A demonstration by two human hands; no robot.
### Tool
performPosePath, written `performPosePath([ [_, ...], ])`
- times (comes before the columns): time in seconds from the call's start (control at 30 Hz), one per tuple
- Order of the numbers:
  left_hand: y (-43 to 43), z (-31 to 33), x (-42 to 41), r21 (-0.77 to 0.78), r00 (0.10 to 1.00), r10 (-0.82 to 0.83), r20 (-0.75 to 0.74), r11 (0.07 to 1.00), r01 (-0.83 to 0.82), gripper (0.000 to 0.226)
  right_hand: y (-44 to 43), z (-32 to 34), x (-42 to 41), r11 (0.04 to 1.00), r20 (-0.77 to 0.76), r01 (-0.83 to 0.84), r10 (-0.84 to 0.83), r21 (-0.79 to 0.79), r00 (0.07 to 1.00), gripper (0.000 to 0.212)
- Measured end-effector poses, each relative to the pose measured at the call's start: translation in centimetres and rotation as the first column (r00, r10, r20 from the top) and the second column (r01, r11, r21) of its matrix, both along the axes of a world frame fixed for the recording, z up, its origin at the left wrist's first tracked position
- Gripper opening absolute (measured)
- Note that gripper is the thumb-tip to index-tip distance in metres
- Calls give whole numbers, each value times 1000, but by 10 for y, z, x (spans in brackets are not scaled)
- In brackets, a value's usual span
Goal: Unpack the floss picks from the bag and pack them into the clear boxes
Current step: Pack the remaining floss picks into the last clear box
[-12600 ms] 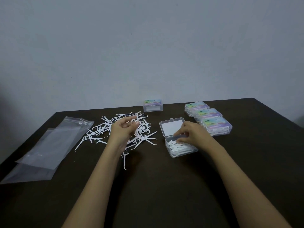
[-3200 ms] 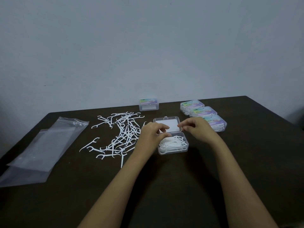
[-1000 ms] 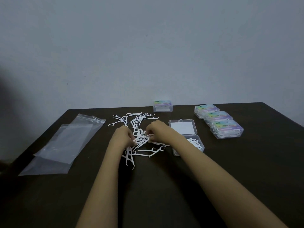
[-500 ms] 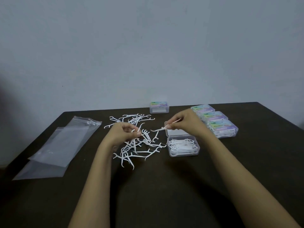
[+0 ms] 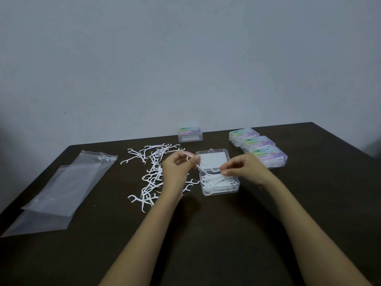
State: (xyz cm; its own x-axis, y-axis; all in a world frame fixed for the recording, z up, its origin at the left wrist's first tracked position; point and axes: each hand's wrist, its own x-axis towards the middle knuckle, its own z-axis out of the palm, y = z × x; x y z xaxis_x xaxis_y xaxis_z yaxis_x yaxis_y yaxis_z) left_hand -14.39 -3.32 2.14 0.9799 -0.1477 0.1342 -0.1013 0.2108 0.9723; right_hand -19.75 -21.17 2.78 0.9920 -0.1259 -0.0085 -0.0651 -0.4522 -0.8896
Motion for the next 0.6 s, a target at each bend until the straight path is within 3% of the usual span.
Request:
performPosePath([
  [0.23,-22,-13,-3,169,999,22,42,985,-28,16,-13,2,-2,991,99,70,-58,-116,993,17],
  [0.33,-31,-18,-5,269,992,13,122,962,-46,23,-18,2,-4,977,61,72,-61,-199,996,14],
  [0.47,-36,-26,-4,427,957,-94,273,904,-33,29,-18,0,-4,961,19,56,-53,-272,998,11],
  [0.6,-28,-29,0,581,887,-267,377,814,-2,13,-16,-2,-3,948,54,81,-68,-308,996,12],
])
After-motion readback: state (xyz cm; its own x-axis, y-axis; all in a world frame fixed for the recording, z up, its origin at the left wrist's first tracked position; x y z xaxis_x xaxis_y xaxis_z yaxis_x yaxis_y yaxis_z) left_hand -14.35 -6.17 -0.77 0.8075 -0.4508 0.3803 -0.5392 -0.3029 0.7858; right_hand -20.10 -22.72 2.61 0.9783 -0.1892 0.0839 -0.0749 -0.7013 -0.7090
